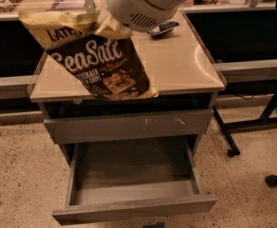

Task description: Pick brown chip bag from middle drawer and place on counter

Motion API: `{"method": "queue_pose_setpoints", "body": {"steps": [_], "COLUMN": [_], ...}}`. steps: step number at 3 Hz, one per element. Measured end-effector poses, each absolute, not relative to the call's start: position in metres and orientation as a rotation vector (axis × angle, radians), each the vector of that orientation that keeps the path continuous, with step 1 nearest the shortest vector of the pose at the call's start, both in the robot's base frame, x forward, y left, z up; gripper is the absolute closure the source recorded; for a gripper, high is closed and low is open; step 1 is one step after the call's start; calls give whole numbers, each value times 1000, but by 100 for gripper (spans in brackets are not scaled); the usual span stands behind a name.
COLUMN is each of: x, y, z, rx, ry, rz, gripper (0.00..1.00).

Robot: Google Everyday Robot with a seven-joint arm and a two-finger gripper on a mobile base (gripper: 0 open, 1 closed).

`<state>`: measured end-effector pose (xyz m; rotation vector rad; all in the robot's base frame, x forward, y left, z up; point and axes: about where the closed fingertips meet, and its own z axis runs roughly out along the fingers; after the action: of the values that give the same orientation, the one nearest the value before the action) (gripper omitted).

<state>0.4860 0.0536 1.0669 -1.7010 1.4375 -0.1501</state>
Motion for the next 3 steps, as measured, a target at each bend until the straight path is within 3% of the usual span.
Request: {"method": "queue_pose_setpoints", "body": {"steps": [3], "x": [503], "y": [66], "z": [1120], "rx": [-1776], "ry": [1169], "rz": [-319], "gripper": [100]}}
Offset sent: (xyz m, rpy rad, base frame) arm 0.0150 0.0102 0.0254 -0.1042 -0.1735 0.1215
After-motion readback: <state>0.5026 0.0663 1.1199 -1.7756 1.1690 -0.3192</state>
